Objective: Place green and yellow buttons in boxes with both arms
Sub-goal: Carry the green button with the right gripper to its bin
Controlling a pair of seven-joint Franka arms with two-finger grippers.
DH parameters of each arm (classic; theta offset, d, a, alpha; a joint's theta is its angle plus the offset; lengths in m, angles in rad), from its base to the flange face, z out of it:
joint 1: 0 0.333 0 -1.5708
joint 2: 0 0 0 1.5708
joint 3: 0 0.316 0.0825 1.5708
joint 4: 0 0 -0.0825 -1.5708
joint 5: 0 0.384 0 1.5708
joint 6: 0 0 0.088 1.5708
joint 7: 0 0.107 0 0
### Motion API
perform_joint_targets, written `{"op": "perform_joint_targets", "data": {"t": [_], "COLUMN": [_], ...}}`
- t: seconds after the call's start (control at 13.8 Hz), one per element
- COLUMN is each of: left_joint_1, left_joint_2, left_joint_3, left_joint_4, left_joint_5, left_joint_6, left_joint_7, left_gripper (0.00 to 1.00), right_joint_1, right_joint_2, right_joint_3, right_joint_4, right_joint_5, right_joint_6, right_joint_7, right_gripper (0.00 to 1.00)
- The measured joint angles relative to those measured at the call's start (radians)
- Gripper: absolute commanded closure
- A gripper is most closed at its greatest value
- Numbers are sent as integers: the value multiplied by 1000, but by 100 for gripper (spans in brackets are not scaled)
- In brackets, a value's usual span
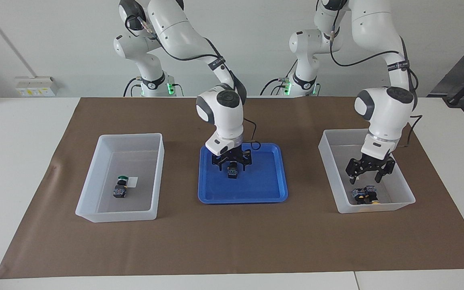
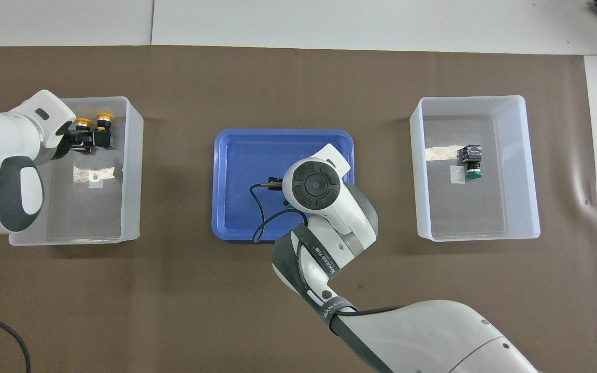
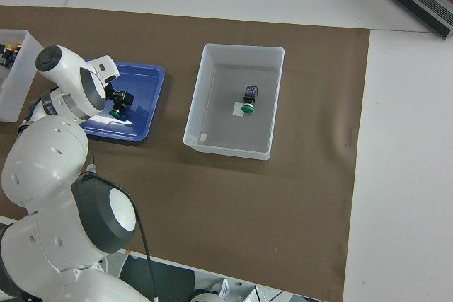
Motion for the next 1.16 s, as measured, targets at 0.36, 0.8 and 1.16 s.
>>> {"op": "perform_joint_targets", "data": {"t": [0.36,0.8,1.16], "left_joint_1": [-50,-77,-74], "left_joint_2": [-229,-287,-148], "left_joint_3": [-13,-24,-18], "left_joint_4": [0,134,437], "left_joint_5": [0,8,32], "left_joint_6": [-336,-533,-725], "left_joint_7": [2,2,3], "left_gripper": [0,0,0], "right_joint_1": [2,-120,-355], "right_joint_2": [7,-130,-286], "right_joint_3": [-2,-12,-15], "right_joint_4": [4,79,64], "right_joint_5": [0,0,0], "right_joint_6": [0,-244,-381], "right_joint_7": [13,-140,-439], "right_gripper": [100,100,100]}}
